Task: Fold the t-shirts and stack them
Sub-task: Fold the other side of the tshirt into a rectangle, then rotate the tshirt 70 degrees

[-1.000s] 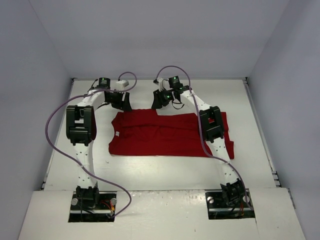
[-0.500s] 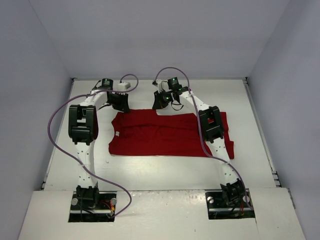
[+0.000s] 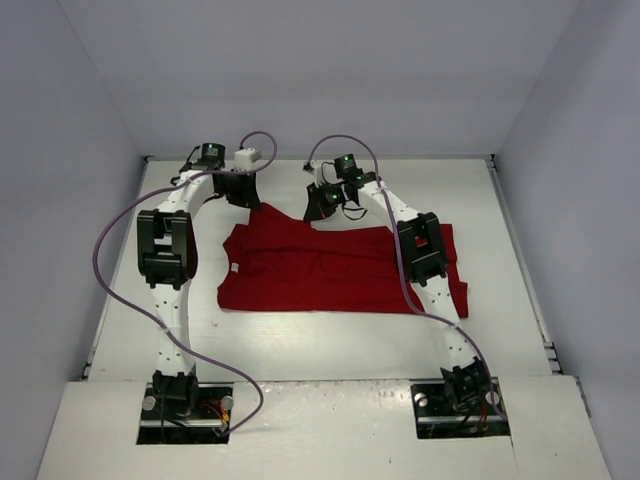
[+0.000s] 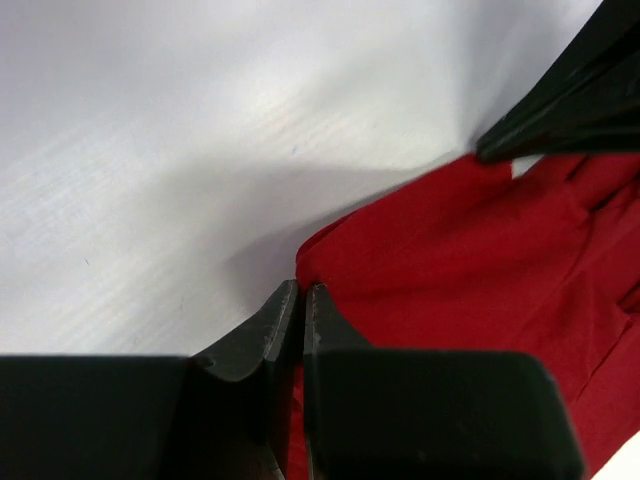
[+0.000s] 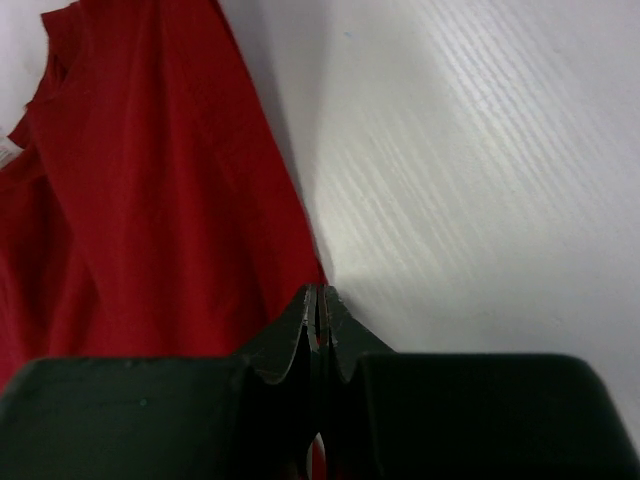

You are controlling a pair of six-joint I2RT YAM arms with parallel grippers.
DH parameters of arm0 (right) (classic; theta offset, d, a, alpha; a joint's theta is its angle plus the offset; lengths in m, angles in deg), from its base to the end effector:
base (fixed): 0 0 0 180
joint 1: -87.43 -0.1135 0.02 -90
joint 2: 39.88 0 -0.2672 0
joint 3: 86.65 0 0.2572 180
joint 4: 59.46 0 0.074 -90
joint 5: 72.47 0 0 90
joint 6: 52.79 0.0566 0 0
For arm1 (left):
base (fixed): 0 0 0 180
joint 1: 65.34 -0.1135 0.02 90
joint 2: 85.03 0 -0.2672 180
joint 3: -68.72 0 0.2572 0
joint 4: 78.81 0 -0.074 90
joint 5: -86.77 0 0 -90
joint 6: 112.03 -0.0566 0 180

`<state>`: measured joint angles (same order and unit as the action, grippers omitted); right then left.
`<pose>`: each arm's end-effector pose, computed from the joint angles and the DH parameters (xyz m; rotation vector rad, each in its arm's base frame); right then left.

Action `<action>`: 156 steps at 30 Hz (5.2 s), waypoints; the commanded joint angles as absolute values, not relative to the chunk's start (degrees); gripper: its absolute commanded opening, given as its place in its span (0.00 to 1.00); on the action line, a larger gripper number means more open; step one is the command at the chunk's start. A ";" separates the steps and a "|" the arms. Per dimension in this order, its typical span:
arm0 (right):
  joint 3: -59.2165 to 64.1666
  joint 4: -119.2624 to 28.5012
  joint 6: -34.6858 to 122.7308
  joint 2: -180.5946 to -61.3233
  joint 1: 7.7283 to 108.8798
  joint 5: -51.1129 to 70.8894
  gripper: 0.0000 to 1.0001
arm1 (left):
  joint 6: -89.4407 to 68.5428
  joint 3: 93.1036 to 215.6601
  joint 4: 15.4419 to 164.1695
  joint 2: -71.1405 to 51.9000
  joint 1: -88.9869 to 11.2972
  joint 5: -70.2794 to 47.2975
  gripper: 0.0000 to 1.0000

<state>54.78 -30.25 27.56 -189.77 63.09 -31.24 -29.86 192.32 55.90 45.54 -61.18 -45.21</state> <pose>0.5233 0.2835 0.1417 -1.0694 1.8863 1.0845 0.5160 -0.0755 0.1935 0.5473 2.2858 -0.8681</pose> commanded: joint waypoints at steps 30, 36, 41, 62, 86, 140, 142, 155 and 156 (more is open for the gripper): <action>18.52 -29.19 17.66 -158.66 59.71 -44.74 0.00 | -76.25 151.63 48.03 10.75 -59.18 -58.24 0.00; 16.47 -28.29 16.42 -157.90 58.92 -45.18 0.28 | -89.63 144.65 43.43 6.95 -56.82 -53.25 0.12; 12.61 -25.25 13.08 -154.04 57.54 -44.00 0.63 | -94.01 142.95 40.61 3.02 -56.47 -52.70 0.42; 11.29 -18.63 -3.77 -151.16 84.42 -10.79 0.09 | -20.31 154.78 54.79 17.48 -55.36 -40.12 0.19; 2.68 -5.80 -6.72 -150.12 76.30 -1.42 0.00 | -15.48 192.43 52.68 43.79 -51.99 -7.82 0.13; -17.37 -11.19 -18.79 -137.46 64.37 -0.11 0.00 | -16.29 174.65 74.56 17.23 -55.68 -32.32 0.53; -18.20 -11.13 -18.18 -138.04 63.89 0.29 0.00 | -16.44 172.39 75.17 16.72 -55.68 -32.45 0.53; -20.23 -0.39 -16.84 -133.56 48.95 -6.14 0.00 | -17.72 172.55 73.73 17.82 -56.56 -32.89 0.53; -18.37 2.17 -17.85 -133.48 48.51 -7.31 0.00 | -17.72 172.91 73.70 17.93 -56.56 -33.13 0.53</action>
